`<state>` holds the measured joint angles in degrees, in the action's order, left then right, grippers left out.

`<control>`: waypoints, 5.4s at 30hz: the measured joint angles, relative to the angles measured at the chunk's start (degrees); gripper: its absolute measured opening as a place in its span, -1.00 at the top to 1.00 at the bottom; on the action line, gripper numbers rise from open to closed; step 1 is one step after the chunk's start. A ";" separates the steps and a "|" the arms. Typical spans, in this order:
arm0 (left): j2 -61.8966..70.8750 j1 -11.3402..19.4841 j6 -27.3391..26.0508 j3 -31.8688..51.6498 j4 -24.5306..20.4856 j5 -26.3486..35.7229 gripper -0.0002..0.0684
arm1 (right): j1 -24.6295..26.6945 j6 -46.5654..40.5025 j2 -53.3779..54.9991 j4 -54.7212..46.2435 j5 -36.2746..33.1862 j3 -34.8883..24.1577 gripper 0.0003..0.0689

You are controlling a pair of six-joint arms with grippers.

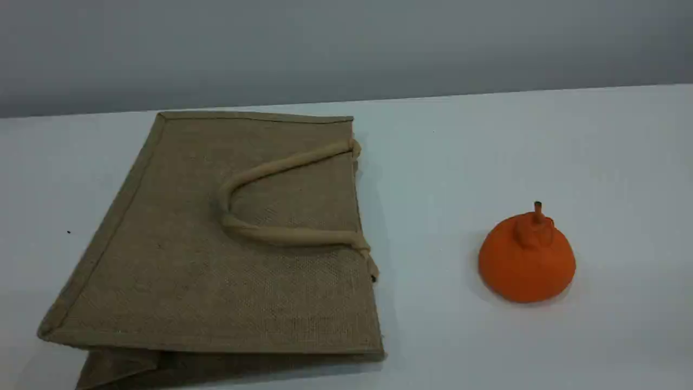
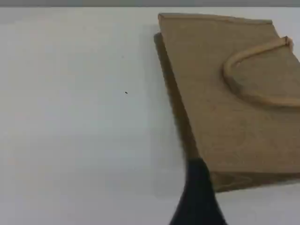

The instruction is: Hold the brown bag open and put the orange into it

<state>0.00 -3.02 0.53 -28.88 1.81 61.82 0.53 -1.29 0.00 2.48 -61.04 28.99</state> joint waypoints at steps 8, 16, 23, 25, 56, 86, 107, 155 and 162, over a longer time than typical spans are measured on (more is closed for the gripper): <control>0.00 0.00 0.00 0.00 0.00 0.00 -0.34 | 0.00 0.00 0.00 0.00 0.00 0.00 -0.41; 0.00 0.00 0.00 0.00 0.00 0.00 -0.34 | 0.00 0.00 0.00 0.00 0.00 0.00 -0.41; 0.00 0.00 0.00 0.00 0.00 0.00 -0.34 | 0.00 0.00 0.00 0.00 0.00 0.00 -0.41; 0.00 0.00 0.00 0.00 0.00 0.00 -0.34 | 0.00 0.00 0.00 0.00 0.00 0.00 -0.41; 11.60 -0.31 -0.53 -4.63 0.29 -5.57 -0.34 | 0.00 3.18 6.41 4.58 2.71 1.36 -0.41; 82.00 -4.10 2.99 -14.19 8.66 -41.88 -0.34 | 0.00 31.61 65.26 43.10 40.34 1.92 -0.41; 110.47 -11.78 4.72 -30.68 9.44 -44.69 -0.34 | 0.00 58.58 72.79 70.93 42.15 1.92 -0.41; 105.31 -16.17 0.56 -47.88 8.57 -24.29 0.74 | -1.24 69.82 72.74 80.76 32.24 1.92 -0.41; 95.85 -18.69 -1.76 -53.71 8.79 -14.87 0.74 | -8.94 71.40 75.29 84.17 39.97 1.73 -0.41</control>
<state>95.85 -21.71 -1.23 -82.59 10.60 46.96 -8.41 70.11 75.29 86.65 -21.07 30.72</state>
